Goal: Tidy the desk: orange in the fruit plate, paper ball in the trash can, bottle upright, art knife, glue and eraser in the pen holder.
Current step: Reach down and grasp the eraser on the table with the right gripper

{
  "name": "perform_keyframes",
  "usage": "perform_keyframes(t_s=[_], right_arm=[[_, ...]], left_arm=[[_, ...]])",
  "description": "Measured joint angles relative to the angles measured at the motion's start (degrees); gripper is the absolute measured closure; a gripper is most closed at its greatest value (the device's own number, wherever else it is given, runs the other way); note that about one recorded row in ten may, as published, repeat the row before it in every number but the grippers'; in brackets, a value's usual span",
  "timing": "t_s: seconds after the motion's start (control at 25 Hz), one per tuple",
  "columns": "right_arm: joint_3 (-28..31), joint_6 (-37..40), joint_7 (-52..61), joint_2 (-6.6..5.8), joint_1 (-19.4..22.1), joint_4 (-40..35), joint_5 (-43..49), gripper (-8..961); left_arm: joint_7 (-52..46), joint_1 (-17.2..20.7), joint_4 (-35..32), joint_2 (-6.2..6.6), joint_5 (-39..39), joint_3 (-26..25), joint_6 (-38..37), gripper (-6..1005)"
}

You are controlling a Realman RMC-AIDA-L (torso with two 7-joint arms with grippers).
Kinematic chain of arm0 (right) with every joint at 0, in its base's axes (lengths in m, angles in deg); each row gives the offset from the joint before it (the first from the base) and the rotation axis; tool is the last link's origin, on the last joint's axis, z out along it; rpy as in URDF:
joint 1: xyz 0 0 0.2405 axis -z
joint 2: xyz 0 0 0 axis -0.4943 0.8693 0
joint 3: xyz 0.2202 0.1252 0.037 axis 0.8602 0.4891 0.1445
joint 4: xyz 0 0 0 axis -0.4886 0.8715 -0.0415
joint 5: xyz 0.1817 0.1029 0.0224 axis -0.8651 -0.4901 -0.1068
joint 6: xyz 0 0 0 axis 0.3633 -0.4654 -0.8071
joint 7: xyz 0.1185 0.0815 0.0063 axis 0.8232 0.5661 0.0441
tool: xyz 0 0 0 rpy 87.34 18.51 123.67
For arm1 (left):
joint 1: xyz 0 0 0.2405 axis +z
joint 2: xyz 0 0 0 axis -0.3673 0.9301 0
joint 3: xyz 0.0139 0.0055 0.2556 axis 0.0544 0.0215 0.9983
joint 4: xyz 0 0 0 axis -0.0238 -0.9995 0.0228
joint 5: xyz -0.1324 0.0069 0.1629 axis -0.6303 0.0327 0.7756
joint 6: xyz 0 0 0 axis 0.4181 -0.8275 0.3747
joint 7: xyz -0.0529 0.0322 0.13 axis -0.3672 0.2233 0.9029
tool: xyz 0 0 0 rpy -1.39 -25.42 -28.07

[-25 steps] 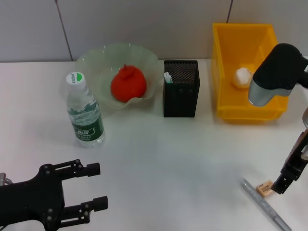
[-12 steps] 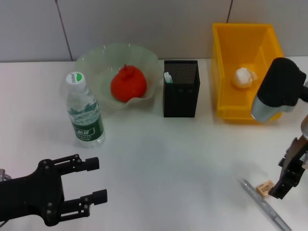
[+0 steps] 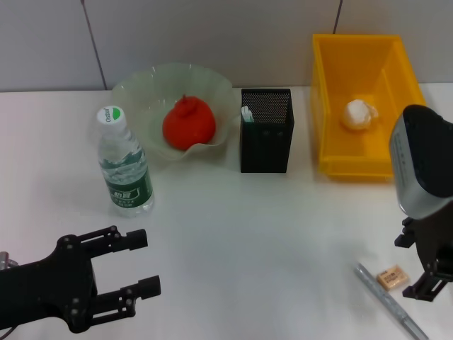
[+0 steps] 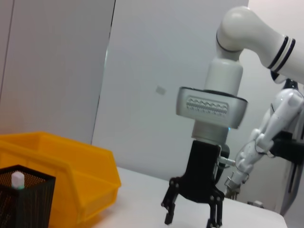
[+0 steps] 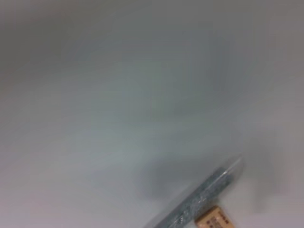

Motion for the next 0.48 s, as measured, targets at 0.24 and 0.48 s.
perform_keyframes(t_s=[0.24, 0.48], right_arm=[[0.2, 1.9, -8.1, -0.11, 0.1, -0.3, 1.0, 119], [-0.5, -0.9, -10.0, -0.11, -0.1, 1.0, 3.6, 119]], left_arm=[[-0.2, 0.0, 0.0, -0.65, 0.1, -0.6, -0.2, 295], [-0.2, 0.0, 0.4, -1.16, -0.3, -0.6, -0.4, 295]])
